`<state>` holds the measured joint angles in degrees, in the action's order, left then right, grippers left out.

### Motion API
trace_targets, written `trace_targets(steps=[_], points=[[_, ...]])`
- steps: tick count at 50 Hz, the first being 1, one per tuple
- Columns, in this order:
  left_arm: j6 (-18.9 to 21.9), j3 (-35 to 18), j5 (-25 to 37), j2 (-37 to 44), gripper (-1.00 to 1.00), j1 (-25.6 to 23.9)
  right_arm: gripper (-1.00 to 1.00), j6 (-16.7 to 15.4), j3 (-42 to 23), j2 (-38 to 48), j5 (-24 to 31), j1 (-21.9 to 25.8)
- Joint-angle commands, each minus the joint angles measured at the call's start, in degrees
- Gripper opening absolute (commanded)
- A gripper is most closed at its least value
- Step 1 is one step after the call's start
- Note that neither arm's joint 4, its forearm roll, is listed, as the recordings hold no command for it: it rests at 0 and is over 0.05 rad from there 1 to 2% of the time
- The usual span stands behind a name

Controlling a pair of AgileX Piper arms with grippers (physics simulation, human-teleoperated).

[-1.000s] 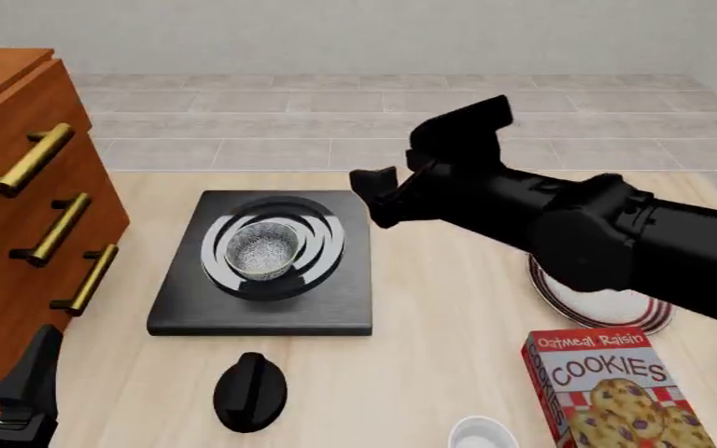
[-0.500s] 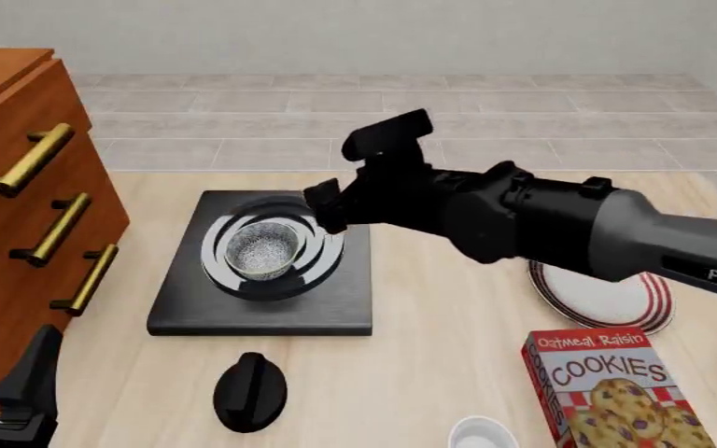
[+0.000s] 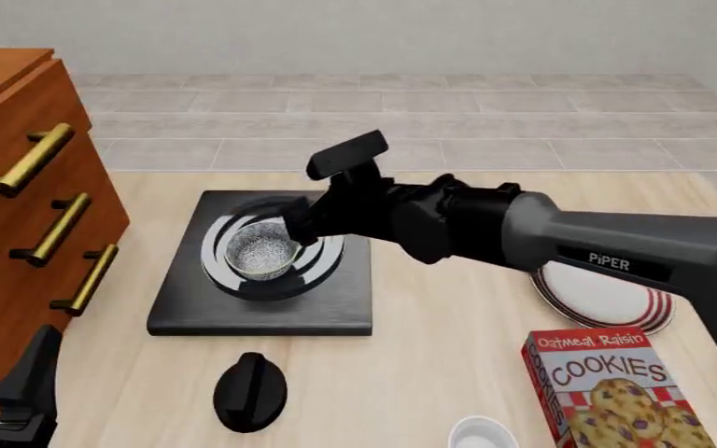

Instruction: Pick the akita bowl on the stove and place it on the plate.

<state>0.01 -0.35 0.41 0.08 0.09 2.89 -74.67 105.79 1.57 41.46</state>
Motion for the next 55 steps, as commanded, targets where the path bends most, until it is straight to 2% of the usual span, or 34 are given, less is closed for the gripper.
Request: trace_targets(steps=[1,3,10,14,15,17,19,20,27,45,55], points=[[-0.01,-0.01,0.04,-0.03,1.0,0.01,1.0,-0.5,-2.71,4.25,-1.67,-1.69],[-0.01,-0.01,0.05,-0.03,1.0,0.01,1.0,0.56,-3.04,5.11,-1.88,-1.73],[0.0,0.02,0.01,-0.03,1.0,0.02,1.0,-0.09,-3.23,6.49,-3.17,-1.22],[0.0,-0.03,0.06,-0.04,1.0,0.02,1.0,1.81,-3.57,7.55,-3.51,-0.87],[0.0,-0.02,0.05,-0.04,1.0,0.02,1.0,3.29,-3.58,7.78,-3.57,-0.48],[0.0,0.04,-0.02,-0.02,1.0,0.01,1.0,3.74,-3.65,7.96,-3.59,-0.03],[-0.01,-0.07,0.11,-0.04,1.0,0.02,1.0,5.74,-3.46,8.0,-3.68,0.95],[-0.01,-0.09,0.14,-0.05,1.0,0.02,1.0,5.17,-3.44,7.87,-3.69,0.78],[0.0,-0.04,0.07,-0.04,1.0,0.01,1.0,6.82,-3.35,8.47,-4.22,0.68],[0.03,-0.05,0.07,-0.05,1.0,0.01,1.0,8.45,-4.29,12.18,-5.07,1.1],[-0.04,-0.04,0.1,-0.05,1.0,0.01,1.0,8.2,-4.94,14.28,-5.3,1.09]])
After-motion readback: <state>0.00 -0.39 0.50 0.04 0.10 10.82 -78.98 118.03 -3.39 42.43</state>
